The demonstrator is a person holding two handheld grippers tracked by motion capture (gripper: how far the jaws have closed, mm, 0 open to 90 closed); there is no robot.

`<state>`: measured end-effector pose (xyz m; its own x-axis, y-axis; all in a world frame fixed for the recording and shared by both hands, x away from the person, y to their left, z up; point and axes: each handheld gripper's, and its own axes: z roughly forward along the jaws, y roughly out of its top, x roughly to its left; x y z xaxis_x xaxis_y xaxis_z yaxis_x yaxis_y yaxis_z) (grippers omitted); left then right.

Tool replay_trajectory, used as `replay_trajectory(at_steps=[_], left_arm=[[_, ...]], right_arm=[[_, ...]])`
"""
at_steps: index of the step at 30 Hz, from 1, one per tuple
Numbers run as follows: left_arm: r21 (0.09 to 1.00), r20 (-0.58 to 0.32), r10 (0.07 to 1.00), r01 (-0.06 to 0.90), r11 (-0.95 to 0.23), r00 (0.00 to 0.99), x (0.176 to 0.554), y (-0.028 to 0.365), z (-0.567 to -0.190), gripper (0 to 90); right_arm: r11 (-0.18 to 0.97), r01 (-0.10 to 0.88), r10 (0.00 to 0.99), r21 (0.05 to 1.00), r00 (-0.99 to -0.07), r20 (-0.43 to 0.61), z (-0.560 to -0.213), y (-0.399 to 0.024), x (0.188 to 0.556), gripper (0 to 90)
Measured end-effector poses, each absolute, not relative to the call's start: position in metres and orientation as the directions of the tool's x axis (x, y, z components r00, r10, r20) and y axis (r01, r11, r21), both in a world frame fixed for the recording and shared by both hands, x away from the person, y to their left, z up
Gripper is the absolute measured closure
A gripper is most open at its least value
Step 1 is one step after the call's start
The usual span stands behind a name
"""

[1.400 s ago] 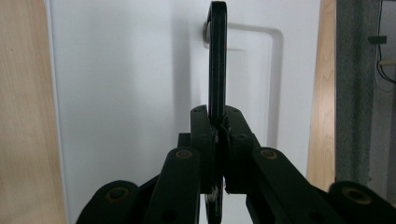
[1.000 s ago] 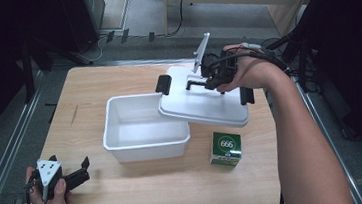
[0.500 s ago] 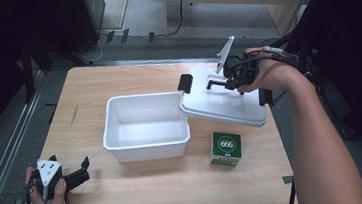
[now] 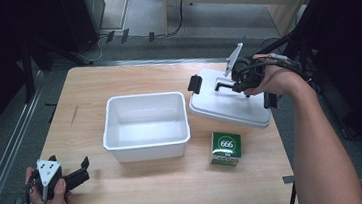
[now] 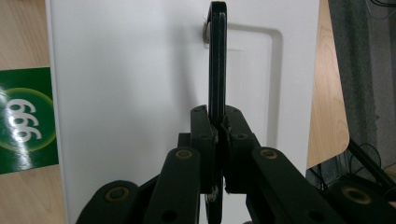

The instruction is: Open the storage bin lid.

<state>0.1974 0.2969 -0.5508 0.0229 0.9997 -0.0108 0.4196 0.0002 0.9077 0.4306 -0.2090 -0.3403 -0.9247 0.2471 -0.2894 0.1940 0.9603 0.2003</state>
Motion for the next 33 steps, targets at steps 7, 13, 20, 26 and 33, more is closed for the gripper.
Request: replay_trajectory(at_steps=[7, 13, 20, 26, 33], left_arm=[[0.908, -0.014, 1.0, 0.419, 0.003, 0.022, 0.198, 0.297, -0.551, 0.0], [0.908, -0.014, 1.0, 0.419, 0.003, 0.022, 0.197, 0.297, -0.551, 0.0], [0.908, -0.015, 1.0, 0.419, 0.004, 0.022, 0.197, 0.297, -0.551, 0.0], [0.908, -0.016, 1.0, 0.42, 0.005, 0.023, 0.198, 0.297, -0.551, 0.0], [0.907, -0.013, 1.0, 0.422, 0.003, 0.022, 0.198, 0.297, -0.551, 0.0]], right_arm=[[0.959, 0.21, 0.259, 0.19, -0.922, -0.289, -0.365, -0.215, 0.441, 85.4], [0.956, 0.22, 0.27, 0.193, -0.918, -0.29, -0.387, -0.216, 0.446, 85.4], [0.959, 0.221, 0.264, 0.175, -0.922, -0.283, -0.412, -0.215, 0.449, 85.4], [0.953, 0.246, 0.287, 0.178, -0.921, -0.262, -0.429, -0.215, 0.451, 85.4], [0.952, 0.258, 0.295, 0.162, -0.915, -0.276, -0.446, -0.216, 0.451, 85.4]])
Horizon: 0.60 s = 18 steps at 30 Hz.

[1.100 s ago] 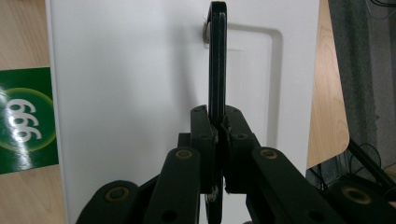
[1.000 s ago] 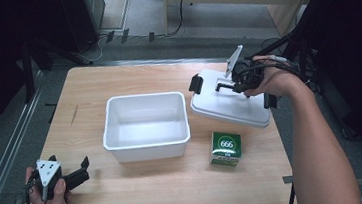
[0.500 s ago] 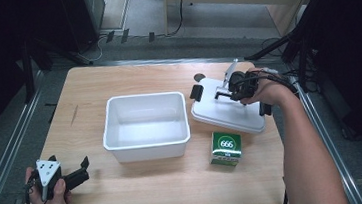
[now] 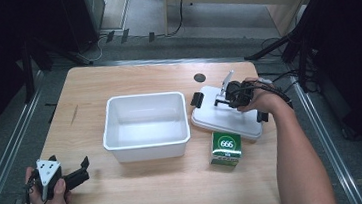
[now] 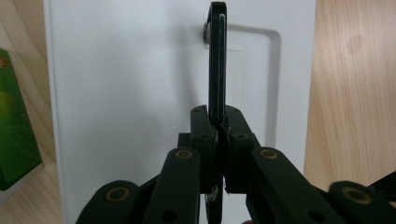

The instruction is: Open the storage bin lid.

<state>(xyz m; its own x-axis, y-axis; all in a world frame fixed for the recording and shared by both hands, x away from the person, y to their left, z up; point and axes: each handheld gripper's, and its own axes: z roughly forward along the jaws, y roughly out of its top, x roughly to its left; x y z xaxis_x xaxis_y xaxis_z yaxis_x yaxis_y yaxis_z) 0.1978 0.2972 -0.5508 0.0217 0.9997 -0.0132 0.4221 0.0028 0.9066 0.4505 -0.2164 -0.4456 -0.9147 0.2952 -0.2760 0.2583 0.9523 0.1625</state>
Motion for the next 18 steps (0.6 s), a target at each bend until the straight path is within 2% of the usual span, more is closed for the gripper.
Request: replay_trajectory(at_steps=[14, 18], left_arm=[[0.904, -0.014, 1.0, 0.427, 0.005, 0.018, 0.198, 0.297, -0.551, 0.0], [0.903, -0.013, 1.0, 0.43, 0.004, 0.017, 0.198, 0.297, -0.551, 0.0]], right_arm=[[0.951, 0.269, 0.303, 0.153, -0.913, -0.274, -0.457, -0.217, 0.447, 84.6], [0.946, 0.281, 0.315, 0.161, -0.917, -0.246, -0.454, -0.215, 0.445, 75.5]])
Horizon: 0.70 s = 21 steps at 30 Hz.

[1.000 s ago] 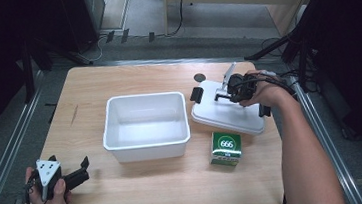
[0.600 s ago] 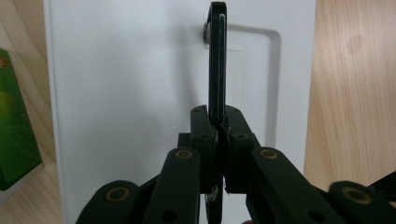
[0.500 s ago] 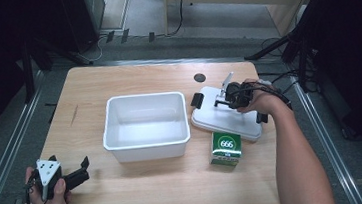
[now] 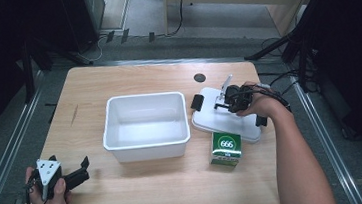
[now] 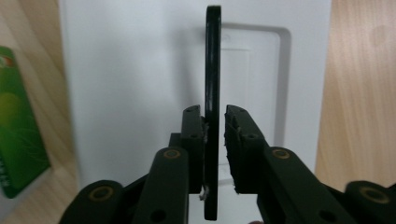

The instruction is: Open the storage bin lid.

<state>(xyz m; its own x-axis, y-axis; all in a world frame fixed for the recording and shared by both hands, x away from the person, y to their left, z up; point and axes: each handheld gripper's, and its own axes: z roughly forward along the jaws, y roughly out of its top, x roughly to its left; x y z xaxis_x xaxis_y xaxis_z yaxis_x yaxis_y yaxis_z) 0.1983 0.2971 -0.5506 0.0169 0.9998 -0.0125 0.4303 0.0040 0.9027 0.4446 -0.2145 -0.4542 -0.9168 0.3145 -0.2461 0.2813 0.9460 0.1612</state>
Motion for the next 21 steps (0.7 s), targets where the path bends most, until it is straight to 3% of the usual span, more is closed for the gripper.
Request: replay_trajectory(at_steps=[21], left_arm=[[0.896, -0.011, 1.0, 0.443, 0.001, 0.021, 0.2, 0.297, -0.551, 0.0]], right_arm=[[0.949, 0.265, 0.303, 0.173, -0.917, -0.258, -0.406, -0.199, 0.41, 29.2]])
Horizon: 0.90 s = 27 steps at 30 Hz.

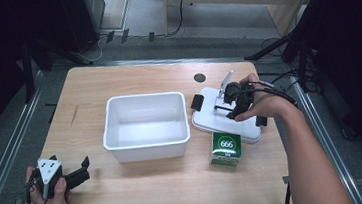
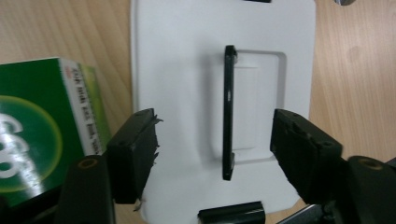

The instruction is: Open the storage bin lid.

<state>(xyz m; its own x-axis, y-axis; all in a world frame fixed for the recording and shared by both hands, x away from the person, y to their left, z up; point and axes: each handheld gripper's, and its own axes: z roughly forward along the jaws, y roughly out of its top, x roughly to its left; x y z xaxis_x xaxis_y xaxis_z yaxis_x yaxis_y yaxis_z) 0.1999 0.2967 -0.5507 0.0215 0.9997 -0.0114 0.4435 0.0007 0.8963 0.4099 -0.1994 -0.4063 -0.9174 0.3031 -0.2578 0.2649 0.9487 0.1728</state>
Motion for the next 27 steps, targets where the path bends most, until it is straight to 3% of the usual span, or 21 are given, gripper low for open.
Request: replay_trajectory(at_steps=[10, 27], left_arm=[[0.895, -0.014, 1.0, 0.447, 0.002, 0.024, 0.201, 0.297, -0.551, 0.0], [0.896, -0.018, 0.999, 0.445, 0.004, 0.029, 0.201, 0.297, -0.551, 0.0]], right_arm=[[0.947, 0.278, 0.312, 0.159, -0.914, -0.261, -0.394, -0.196, 0.388, 0.0], [0.97, 0.202, 0.23, 0.134, -0.944, -0.239, -0.392, -0.192, 0.343, 0.0]])
